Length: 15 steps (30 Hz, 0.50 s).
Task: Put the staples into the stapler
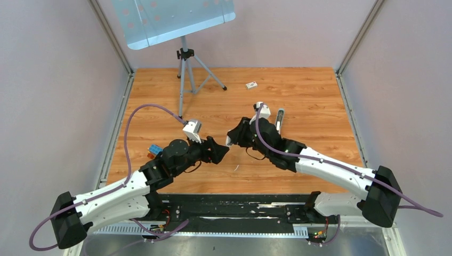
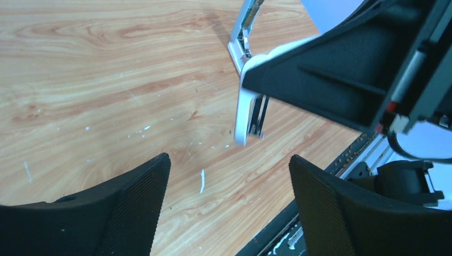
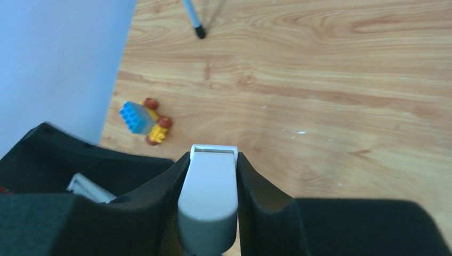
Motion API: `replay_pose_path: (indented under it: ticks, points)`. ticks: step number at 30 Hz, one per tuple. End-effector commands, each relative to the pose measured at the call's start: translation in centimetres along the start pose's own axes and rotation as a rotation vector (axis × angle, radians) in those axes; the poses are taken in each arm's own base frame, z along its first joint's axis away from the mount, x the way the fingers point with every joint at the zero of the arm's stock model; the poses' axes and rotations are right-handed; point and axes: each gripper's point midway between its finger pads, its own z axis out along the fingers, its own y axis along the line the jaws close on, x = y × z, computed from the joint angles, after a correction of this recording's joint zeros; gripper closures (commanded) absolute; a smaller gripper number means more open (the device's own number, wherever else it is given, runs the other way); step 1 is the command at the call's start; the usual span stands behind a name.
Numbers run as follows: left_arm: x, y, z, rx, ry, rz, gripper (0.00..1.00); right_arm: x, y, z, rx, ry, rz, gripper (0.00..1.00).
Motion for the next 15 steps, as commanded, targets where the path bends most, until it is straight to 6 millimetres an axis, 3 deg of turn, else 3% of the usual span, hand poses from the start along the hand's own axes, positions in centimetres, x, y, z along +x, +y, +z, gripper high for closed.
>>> replay_pose_path:
  ticks: [1, 3, 8, 15]
  points:
    - [-1.0, 1.5, -1.1, -0.089, -0.006, 0.069, 0.09, -1.7, -3.9, 0.4, 0.159, 0.027, -0.085, 0.78]
    - [-0.8, 2.6, -1.7, -0.143, 0.019, 0.098, 0.01, -1.6, -5.7, 1.1, 0.211, 0.064, -0.106, 0.79]
    - [-1.2, 4.8, -3.4, -0.255, 0.043, 0.179, 0.0, -1.2, -8.9, 3.6, 0.329, 0.148, -0.2, 0.79]
    - [-3.0, 7.3, -6.2, -0.4, -0.001, 0.216, 0.0, 0.4, -10.2, 8.5, 0.408, 0.267, -0.258, 0.78]
